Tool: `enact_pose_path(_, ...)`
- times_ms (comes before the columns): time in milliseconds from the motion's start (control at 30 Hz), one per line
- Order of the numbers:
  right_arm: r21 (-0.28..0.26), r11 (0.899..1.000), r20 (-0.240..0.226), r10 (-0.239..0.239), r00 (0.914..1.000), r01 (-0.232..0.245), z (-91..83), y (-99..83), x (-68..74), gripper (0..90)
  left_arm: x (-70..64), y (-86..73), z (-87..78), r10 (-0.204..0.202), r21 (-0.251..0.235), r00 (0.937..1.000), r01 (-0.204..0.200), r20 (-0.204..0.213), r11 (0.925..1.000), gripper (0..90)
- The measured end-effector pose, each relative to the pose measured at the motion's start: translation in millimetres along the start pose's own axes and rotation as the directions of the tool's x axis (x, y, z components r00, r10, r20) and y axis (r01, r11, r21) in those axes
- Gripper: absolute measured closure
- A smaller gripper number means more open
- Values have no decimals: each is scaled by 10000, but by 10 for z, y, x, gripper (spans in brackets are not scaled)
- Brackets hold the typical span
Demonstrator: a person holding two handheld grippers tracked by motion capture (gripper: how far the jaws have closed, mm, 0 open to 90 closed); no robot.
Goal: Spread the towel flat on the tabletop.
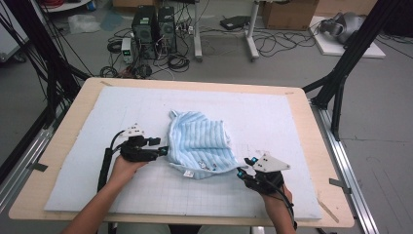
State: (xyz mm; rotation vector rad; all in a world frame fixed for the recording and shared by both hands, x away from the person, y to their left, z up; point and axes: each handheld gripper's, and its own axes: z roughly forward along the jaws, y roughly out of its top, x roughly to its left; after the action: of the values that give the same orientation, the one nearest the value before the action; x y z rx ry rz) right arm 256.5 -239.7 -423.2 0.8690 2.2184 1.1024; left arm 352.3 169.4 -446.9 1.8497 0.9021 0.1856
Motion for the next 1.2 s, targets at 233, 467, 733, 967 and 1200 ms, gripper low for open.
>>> enact_pose_path(233,-371,9948,1280,993,9868,-953,-151,-62,-156,604,-68,125,230,943,1216,9945,-881,-459,9887,861)
enact_pose_path(467,-147,9972,-403,725,9966,-731,251,117,47,523,170,187,54,118,432,9918,-63,-1270,9990,893)
enact_pose_path(733,760,9955,-1213,663,9904,-574,729,315,179,473,76,180,157,-312,67,9953,319,-913,9995,440)
enact_pose_path(967,1529,9835,-1816,1240,9755,-965,814,273,198,710,18,132,341,-184,705,9936,264,-1117,9972,388)
enact_pose_path(1200,1669,9808,-2589,1427,9553,-1012,758,251,230,835,-51,142,373,750,1356,9894,-580,-1242,9891,844)
